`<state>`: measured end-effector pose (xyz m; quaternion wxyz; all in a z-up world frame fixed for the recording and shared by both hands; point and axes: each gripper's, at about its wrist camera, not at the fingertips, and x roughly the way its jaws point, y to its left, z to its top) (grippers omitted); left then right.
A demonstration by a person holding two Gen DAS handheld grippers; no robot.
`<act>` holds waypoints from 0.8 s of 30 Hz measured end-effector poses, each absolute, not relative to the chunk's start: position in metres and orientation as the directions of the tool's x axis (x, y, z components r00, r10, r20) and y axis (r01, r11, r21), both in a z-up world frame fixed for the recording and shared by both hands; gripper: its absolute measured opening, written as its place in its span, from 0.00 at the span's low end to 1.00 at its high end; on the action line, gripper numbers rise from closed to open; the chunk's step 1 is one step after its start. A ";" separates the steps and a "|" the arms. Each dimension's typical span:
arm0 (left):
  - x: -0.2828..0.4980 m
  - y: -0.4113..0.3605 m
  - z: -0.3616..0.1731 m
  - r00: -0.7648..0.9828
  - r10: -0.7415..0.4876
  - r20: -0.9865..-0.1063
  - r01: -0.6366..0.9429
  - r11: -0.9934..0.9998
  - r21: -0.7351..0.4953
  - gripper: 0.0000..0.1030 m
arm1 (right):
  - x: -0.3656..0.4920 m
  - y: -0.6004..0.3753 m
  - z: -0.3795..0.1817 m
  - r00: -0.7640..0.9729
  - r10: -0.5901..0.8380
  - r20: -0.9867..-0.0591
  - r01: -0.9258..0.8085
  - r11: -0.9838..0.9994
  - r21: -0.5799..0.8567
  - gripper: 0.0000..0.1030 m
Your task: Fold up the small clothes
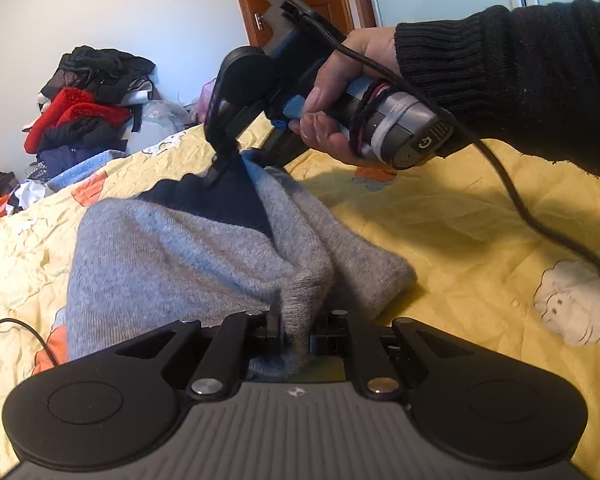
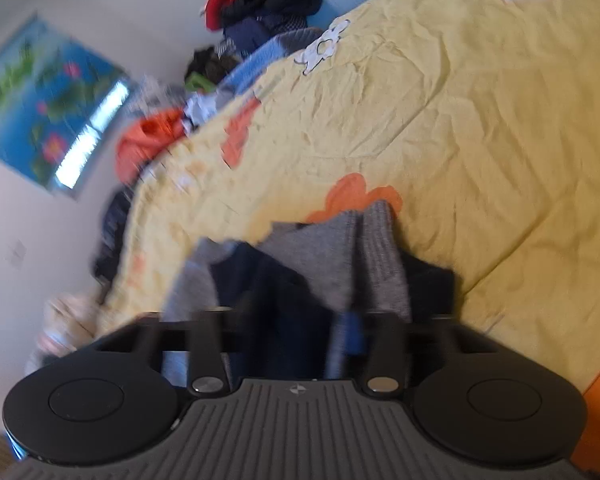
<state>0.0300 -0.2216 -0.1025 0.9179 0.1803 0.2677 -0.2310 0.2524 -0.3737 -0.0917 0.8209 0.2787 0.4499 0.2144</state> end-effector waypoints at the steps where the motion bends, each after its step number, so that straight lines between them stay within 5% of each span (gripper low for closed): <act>1: 0.030 -0.223 -0.101 0.747 -0.337 -0.573 0.525 0.827 0.199 0.09 | 0.247 -0.379 -0.086 0.521 0.607 -0.600 -0.133 0.752 0.646 0.16; 6: 0.033 -0.230 -0.109 0.729 -0.360 -0.582 0.546 0.819 0.177 0.09 | 0.248 -0.410 -0.104 0.555 0.553 -0.621 -0.062 0.772 0.632 0.14; 8: 0.032 -0.228 -0.110 0.736 -0.364 -0.570 0.548 0.815 0.187 0.12 | 0.242 -0.418 -0.112 0.584 0.585 -0.563 -0.053 0.719 0.693 0.18; 9: 0.032 -0.223 -0.107 0.729 -0.383 -0.568 0.555 0.816 0.161 0.13 | 0.238 -0.422 -0.111 0.590 0.594 -0.547 -0.032 0.694 0.720 0.23; 11: 0.027 -0.201 -0.097 0.701 -0.444 -0.558 0.584 0.807 0.092 0.13 | 0.227 -0.430 -0.104 0.625 0.602 -0.497 -0.014 0.646 0.764 0.57; 13: 0.020 -0.163 -0.080 0.664 -0.520 -0.537 0.607 0.795 -0.020 0.14 | 0.198 -0.443 -0.088 0.708 0.552 -0.440 -0.021 0.640 0.768 0.78; 15: 0.018 -0.112 -0.063 0.667 -0.547 -0.505 0.571 0.812 -0.126 0.21 | 0.167 -0.449 -0.076 0.749 0.515 -0.416 -0.052 0.673 0.738 0.80; 16: 0.020 -0.083 -0.056 0.703 -0.510 -0.496 0.517 0.845 -0.137 0.36 | 0.152 -0.451 -0.073 0.754 0.507 -0.417 -0.061 0.686 0.725 0.80; 17: 0.026 -0.053 -0.050 0.753 -0.438 -0.491 0.436 0.891 -0.126 0.61 | 0.137 -0.454 -0.074 0.754 0.501 -0.424 -0.057 0.694 0.717 0.80; 19: 0.041 0.014 -0.044 0.855 -0.227 -0.466 0.202 0.974 -0.103 0.87 | 0.108 -0.461 -0.081 0.742 0.494 -0.453 -0.032 0.701 0.712 0.84; 21: 0.064 0.080 -0.041 0.884 -0.058 -0.465 -0.013 0.989 -0.148 0.87 | 0.093 -0.454 -0.094 0.715 0.484 -0.505 0.000 0.722 0.692 0.85; 24: 0.101 0.123 -0.043 0.835 -0.137 -0.533 -0.049 0.946 -0.321 0.87 | 0.089 -0.437 -0.111 0.676 0.492 -0.548 0.007 0.740 0.673 0.86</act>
